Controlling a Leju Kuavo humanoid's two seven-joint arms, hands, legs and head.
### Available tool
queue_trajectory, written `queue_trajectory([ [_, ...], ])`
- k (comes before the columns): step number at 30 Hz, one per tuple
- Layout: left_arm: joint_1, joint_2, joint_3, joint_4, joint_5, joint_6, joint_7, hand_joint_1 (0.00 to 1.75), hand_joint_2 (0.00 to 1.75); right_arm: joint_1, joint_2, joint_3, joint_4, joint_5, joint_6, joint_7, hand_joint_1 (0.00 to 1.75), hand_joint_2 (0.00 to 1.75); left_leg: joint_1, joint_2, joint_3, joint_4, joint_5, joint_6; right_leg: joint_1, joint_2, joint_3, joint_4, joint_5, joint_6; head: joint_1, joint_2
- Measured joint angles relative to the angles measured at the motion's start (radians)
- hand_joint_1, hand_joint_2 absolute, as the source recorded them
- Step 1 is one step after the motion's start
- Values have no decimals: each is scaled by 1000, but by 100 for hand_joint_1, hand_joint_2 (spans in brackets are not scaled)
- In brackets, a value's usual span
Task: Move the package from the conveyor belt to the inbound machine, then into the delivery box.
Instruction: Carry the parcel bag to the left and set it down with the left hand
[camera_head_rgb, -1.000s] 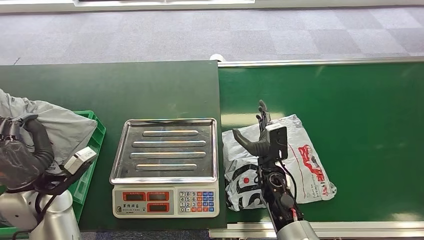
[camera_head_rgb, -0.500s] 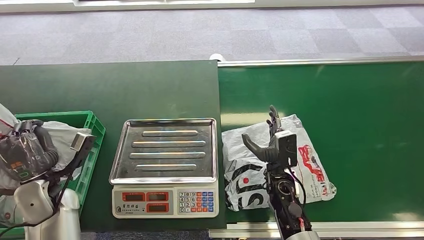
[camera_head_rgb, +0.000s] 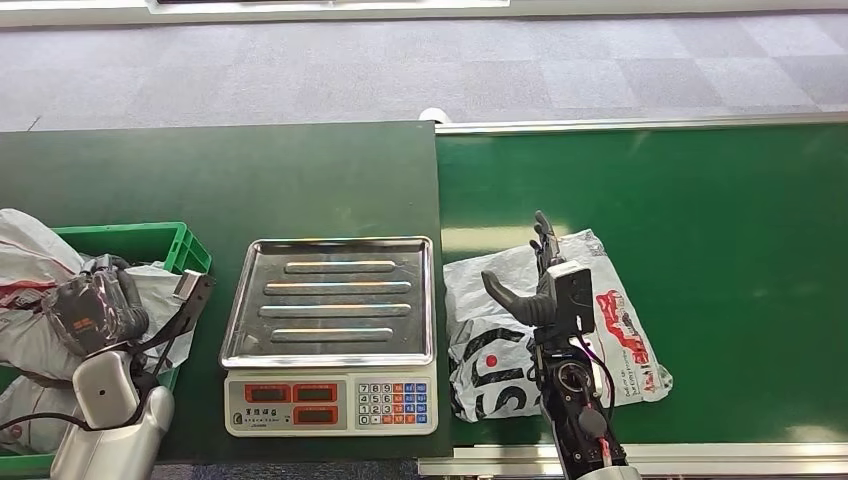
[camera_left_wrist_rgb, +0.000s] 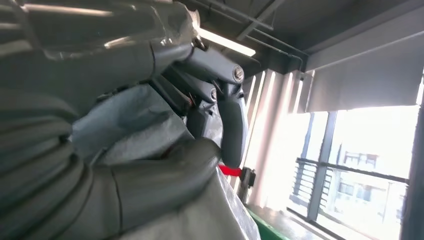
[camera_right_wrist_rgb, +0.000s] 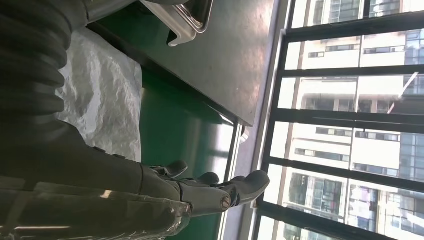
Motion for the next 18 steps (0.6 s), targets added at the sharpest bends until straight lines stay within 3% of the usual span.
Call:
queue_trajectory([
  [6, -34, -14, 69, 64, 11, 0, -81, 175, 175, -2, 1, 0, 0, 5, 4, 2, 0, 175, -1, 2, 10, -7, 1, -2, -1, 1, 7, 0, 1, -3, 0, 0],
  [9, -29, -48, 140, 20, 70, 0, -200, 168, 175, -2, 1, -2, 0, 6, 4, 4, 0, 175, 0, 5, 11, -8, 4, -4, -1, 4, 5, 0, 3, -5, 0, 0],
  [13, -31, -126, 307, -68, 203, 1, -506, 0, 175, -1, 0, -3, 0, 3, 1, 4, 0, 175, 0, 5, 9, -8, 6, -5, 0, 4, 2, 0, 3, -5, 0, 0],
  [16, -61, -189, 448, -109, 265, 1, -709, 0, 175, -1, 0, -3, 1, -1, 0, 1, 0, 175, -1, 5, 7, -8, 5, -5, -1, 4, 1, 0, 3, -5, 0, 0],
  [18, -85, -220, 522, -122, 296, 1, -788, 0, 175, -1, 0, -3, 2, -2, 0, -3, 0, 175, -1, 5, 7, -8, 5, -5, -1, 4, 1, 0, 3, -5, 0, 0],
])
